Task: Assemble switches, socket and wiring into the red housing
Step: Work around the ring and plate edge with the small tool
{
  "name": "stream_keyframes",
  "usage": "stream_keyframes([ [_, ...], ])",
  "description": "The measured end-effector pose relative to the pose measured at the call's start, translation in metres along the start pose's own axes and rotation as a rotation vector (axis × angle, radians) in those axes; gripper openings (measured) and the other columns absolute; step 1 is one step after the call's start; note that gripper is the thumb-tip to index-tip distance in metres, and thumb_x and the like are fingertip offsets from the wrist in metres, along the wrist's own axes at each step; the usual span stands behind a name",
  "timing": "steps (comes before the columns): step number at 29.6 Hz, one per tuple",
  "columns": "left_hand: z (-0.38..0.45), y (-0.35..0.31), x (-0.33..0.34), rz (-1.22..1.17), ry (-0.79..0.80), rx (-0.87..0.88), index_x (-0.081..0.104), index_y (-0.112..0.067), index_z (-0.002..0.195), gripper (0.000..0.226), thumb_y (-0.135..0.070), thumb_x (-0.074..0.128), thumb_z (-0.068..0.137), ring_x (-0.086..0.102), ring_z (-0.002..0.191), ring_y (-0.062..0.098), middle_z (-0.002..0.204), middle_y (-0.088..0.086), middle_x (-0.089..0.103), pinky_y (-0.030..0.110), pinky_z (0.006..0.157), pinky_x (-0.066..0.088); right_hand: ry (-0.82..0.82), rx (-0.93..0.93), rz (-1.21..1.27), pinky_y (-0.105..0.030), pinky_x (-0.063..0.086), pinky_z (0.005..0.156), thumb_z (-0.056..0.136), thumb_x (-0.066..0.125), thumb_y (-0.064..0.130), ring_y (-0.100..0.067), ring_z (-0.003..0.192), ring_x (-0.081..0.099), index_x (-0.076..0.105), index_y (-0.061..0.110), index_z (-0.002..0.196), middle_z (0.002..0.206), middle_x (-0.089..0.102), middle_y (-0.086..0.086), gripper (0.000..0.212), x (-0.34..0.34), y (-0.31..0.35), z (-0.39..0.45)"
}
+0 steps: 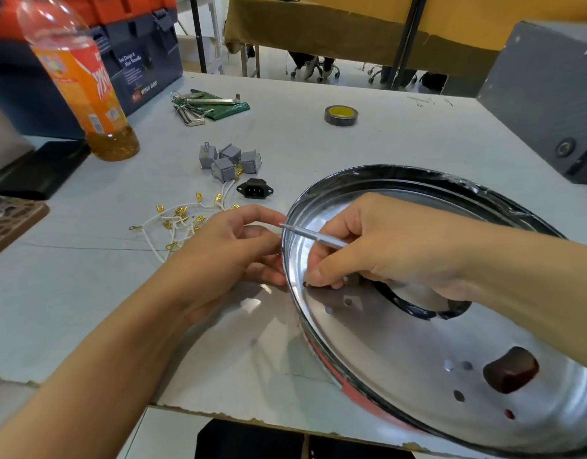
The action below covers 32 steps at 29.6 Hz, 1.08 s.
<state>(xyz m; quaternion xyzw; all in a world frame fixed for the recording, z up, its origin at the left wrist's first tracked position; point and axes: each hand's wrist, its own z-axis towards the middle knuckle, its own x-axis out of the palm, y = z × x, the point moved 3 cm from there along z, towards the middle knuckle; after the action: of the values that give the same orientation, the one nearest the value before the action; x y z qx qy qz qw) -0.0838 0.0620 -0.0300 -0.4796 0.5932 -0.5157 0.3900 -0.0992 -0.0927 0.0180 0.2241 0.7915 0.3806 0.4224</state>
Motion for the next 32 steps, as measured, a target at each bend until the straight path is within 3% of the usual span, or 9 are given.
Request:
stream_keyframes([
  [4,0.001,0.0,0.001,-0.002,0.001,0.013,0.062,-0.003,0.096,0.014,0.004,0.054,0.087,0.063,0.054,0.017,0.075,0.019,0.066,0.019,0.047,0.051,0.01,0.021,-0.045,-0.021,0.041,0.05,0.075,0.071,0.01,-0.01,0.049,0.052,0.066,0.0,0.065,0.053,0.061,-0.002,0.014,0.002,0.003,0.001],
  [10,0.0,-0.001,0.002,-0.004,0.004,0.023,0.061,-0.005,0.093,0.016,0.008,0.053,0.086,0.063,0.054,0.017,0.082,0.025,0.063,0.019,0.046,0.051,0.001,0.032,-0.13,-0.013,0.031,0.038,0.072,0.073,0.011,-0.004,0.036,0.041,0.063,0.012,0.052,0.044,0.053,0.004,0.022,0.001,0.01,0.002],
  [13,0.0,-0.001,0.002,-0.001,0.012,0.02,0.061,-0.004,0.094,0.017,0.009,0.054,0.086,0.062,0.056,0.018,0.084,0.026,0.063,0.019,0.046,0.051,0.018,0.046,-0.184,-0.015,0.026,0.036,0.072,0.074,0.013,-0.005,0.033,0.035,0.061,0.013,0.051,0.039,0.048,0.006,0.025,0.0,0.013,0.004],
  [18,-0.001,-0.001,0.003,-0.003,0.013,0.032,0.059,-0.004,0.089,0.017,0.011,0.052,0.086,0.062,0.052,0.015,0.068,0.011,0.066,0.018,0.044,0.05,0.07,0.096,-0.18,-0.015,0.023,0.036,0.075,0.071,0.009,-0.006,0.029,0.031,0.057,0.008,0.052,0.033,0.044,0.007,0.028,0.0,0.017,0.009],
  [28,-0.002,-0.002,0.004,-0.015,0.01,0.036,0.058,-0.003,0.088,0.016,0.011,0.051,0.087,0.059,0.047,0.012,0.06,0.007,0.064,0.017,0.042,0.048,0.106,0.111,-0.212,-0.013,0.023,0.035,0.075,0.072,0.009,-0.008,0.03,0.03,0.058,0.007,0.055,0.035,0.044,0.004,0.025,0.001,0.016,0.012],
  [32,-0.002,-0.001,0.004,-0.01,0.012,0.037,0.059,-0.002,0.089,0.014,0.01,0.052,0.087,0.061,0.05,0.014,0.067,0.012,0.065,0.018,0.044,0.05,0.081,0.067,-0.188,-0.017,0.023,0.036,0.074,0.073,0.008,-0.009,0.034,0.031,0.061,0.007,0.063,0.045,0.049,0.0,0.017,0.001,0.012,0.009],
])
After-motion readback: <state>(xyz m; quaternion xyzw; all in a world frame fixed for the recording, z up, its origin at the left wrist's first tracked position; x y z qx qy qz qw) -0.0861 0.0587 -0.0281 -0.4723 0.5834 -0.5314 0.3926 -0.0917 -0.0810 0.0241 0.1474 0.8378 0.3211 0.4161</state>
